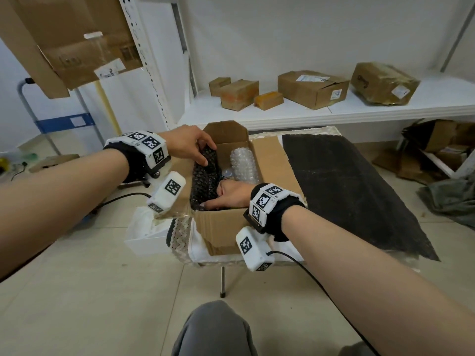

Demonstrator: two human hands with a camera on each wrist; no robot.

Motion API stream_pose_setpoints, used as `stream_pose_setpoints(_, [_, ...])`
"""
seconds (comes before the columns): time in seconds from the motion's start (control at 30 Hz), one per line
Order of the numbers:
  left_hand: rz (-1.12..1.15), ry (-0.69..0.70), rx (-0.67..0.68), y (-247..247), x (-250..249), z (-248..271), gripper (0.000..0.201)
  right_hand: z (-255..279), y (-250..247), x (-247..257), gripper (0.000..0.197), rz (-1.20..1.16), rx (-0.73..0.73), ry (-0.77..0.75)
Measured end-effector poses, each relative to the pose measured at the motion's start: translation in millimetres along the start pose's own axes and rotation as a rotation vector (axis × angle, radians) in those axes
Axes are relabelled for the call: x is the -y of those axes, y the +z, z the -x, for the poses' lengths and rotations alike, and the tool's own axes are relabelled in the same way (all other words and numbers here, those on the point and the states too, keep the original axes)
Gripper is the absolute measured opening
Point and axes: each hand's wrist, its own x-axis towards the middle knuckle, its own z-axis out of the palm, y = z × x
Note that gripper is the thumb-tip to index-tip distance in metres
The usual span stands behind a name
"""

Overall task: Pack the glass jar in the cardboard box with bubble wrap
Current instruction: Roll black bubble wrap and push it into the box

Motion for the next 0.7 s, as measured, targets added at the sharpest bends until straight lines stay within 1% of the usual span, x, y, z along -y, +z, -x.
stream_pose_setpoints(0.07, [-0.004,-0.017,0.064,-2.6,0.5,-0.3,0.055,-0.7,0.4,-0.2,0.053,0.018,0.019,-0.009])
stream_pose_setpoints(0.2, [0.022,-0.068,0.252,-9.6,2.7,-0.1,0.067,-0.4,-0.3,3.2,0.044,0.013,0.072,-0.030])
stream_pose_setpoints(0.23, [0.018,-0.070,0.276,-8.8,2.3,-0.1,0.069,-0.5,-0.6,3.0,0.043,0.020,0.090,-0.036])
stream_pose_setpoints(0.33, [-0.043,-0.043,0.284,2.7,-3.6,-3.7,0.071,0.8,-0.6,4.7,0.033,0.055,0.134,-0.031])
stream_pose_setpoints(0.4, [-0.118,-0.015,0.309,17.5,-10.2,-9.2,0.070,0.7,0.9,5.3,0.034,0.084,0.141,-0.017])
stream_pose_setpoints(0.5, [-0.322,0.033,0.348,38.4,-15.8,-21.8,0.068,-1.9,2.3,1.1,0.037,0.075,0.108,0.003])
stream_pose_setpoints(0.57, [-0.421,0.038,0.362,43.5,-16.6,-27.4,0.068,-3.7,3.4,-2.2,0.034,0.057,0.078,0.016])
stream_pose_setpoints(0.6, [-0.444,0.031,0.371,44.6,-16.0,-29.2,0.069,-4.2,3.6,-3.1,0.032,0.039,0.061,0.016])
stream_pose_setpoints(0.7, [-0.462,0.003,0.374,46.8,-14.2,-28.5,0.070,-3.6,4.0,-4.6,0.040,-0.004,-0.010,0.012])
